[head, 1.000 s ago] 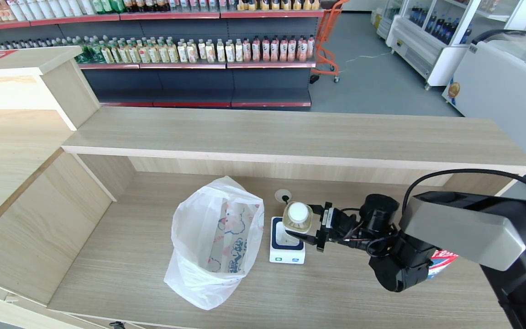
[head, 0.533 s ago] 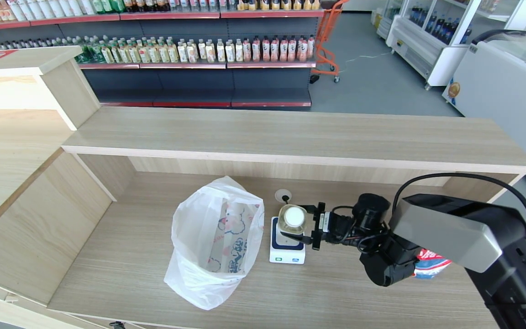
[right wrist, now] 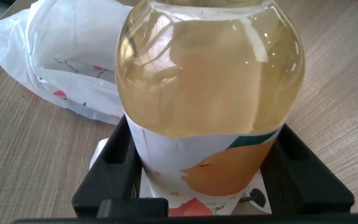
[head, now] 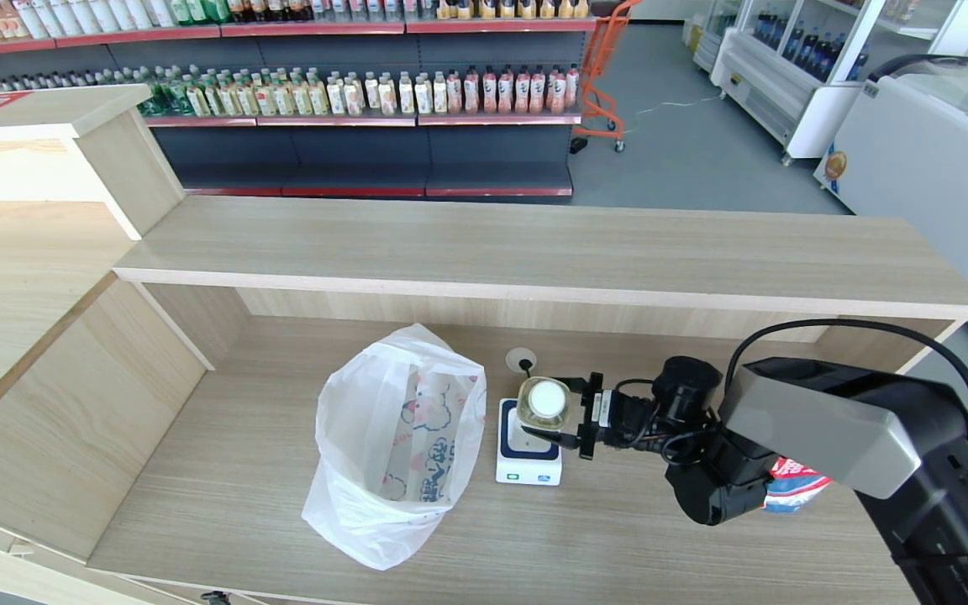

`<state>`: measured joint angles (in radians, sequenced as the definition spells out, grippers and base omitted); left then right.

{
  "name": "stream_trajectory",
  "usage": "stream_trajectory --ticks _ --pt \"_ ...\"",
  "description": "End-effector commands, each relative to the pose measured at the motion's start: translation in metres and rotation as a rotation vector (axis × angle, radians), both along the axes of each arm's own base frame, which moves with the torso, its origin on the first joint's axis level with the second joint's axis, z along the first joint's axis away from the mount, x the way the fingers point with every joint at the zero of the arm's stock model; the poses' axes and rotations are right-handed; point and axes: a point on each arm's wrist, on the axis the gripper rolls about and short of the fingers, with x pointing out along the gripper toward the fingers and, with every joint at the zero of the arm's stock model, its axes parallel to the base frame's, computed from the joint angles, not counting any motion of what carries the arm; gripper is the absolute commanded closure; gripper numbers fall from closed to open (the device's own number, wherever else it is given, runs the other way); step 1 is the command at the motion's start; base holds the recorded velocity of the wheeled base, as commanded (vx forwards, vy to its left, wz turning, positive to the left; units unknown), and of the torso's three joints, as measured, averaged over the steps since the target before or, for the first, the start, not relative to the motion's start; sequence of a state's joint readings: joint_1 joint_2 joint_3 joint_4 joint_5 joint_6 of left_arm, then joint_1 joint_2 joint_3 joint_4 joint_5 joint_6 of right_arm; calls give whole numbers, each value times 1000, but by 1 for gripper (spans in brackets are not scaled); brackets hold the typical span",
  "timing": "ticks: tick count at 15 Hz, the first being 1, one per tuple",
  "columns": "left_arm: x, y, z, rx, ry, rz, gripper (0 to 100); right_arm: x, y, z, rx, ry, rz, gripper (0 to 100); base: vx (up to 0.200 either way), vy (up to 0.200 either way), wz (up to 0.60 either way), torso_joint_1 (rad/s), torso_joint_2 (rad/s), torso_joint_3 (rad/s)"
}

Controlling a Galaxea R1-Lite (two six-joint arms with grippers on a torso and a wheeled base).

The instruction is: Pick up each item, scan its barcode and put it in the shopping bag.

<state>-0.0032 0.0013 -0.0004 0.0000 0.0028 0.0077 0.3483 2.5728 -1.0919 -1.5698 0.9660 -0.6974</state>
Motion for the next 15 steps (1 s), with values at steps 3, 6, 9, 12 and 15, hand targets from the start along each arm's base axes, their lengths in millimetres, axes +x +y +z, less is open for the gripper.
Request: stream_trajectory --ticks 3,6,9,12,15 --pt "0 0 0 0 1 0 0 -1 2 -2 -1 2 5 100 0 0 0 0 0 0" --pt "0 0 0 0 -1 0 0 -2 3 -4 -4 10 6 100 0 0 0 0 0 0" --pt "0 0 0 0 -1 0 0 -4 2 11 10 1 7 100 0 0 0 0 0 0" --pt "0 0 0 0 -1 0 0 -5 -2 15 16 21 3 100 0 0 0 0 0 0" --pt "0 0 0 0 1 0 0 -22 -5 46 47 87 13 100 0 0 0 0 0 0"
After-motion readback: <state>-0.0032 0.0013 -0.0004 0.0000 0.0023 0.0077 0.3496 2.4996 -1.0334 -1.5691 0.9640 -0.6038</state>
